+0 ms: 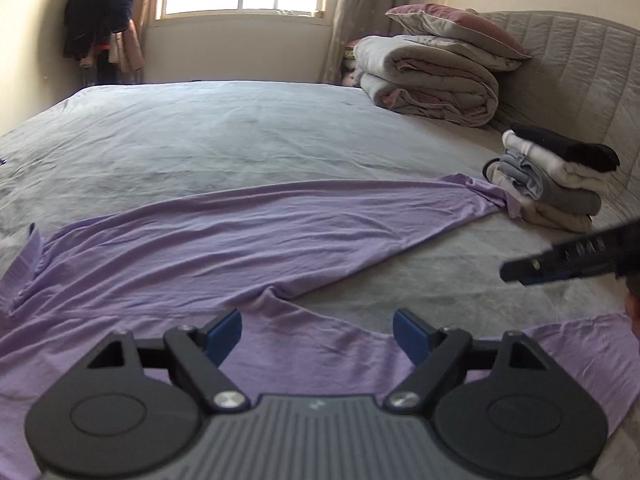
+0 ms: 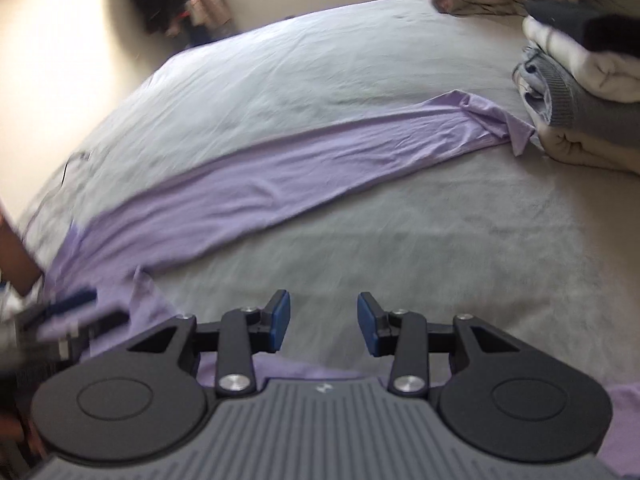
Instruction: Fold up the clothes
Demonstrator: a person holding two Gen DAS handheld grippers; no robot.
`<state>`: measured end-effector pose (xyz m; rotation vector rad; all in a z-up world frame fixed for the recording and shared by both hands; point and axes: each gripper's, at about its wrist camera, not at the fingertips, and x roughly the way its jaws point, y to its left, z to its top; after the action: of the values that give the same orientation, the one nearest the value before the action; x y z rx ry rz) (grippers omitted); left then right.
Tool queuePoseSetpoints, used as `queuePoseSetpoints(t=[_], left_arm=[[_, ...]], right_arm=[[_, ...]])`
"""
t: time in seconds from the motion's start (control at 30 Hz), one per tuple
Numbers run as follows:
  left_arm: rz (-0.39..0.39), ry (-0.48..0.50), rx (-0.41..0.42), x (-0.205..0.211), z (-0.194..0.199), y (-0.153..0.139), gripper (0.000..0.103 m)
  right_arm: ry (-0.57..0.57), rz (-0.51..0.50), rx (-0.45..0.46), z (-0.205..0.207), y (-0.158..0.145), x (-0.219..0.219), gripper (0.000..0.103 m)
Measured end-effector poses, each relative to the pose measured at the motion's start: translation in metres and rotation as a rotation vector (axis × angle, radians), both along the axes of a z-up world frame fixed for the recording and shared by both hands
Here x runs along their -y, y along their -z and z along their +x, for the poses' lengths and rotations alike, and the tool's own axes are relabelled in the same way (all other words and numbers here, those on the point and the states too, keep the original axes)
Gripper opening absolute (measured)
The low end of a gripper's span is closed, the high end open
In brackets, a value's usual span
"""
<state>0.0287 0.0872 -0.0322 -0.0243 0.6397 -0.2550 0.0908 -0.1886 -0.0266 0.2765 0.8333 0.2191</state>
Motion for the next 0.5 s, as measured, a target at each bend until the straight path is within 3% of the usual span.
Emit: queuePoseSetpoints(t=[0.17,0.3,0.5], left_arm=[[0.007,0.065,-0.022,0.012,0.009,0.007,0.084],[0.009,0.104,-0.021,0.008,0.011,-0.002,0.084],[-0.023,0.093,-0.047,0.014,0.053,-0.027,0.083]], right_arm=[[0.183,0.070,0.029,0.045,0.012,0.023,0.041],[0.318,0.058,0.078,0.075,0.018,0.041,0.041],[0.391,0.067,0.189,0.095,0.018,0.068,0.041]])
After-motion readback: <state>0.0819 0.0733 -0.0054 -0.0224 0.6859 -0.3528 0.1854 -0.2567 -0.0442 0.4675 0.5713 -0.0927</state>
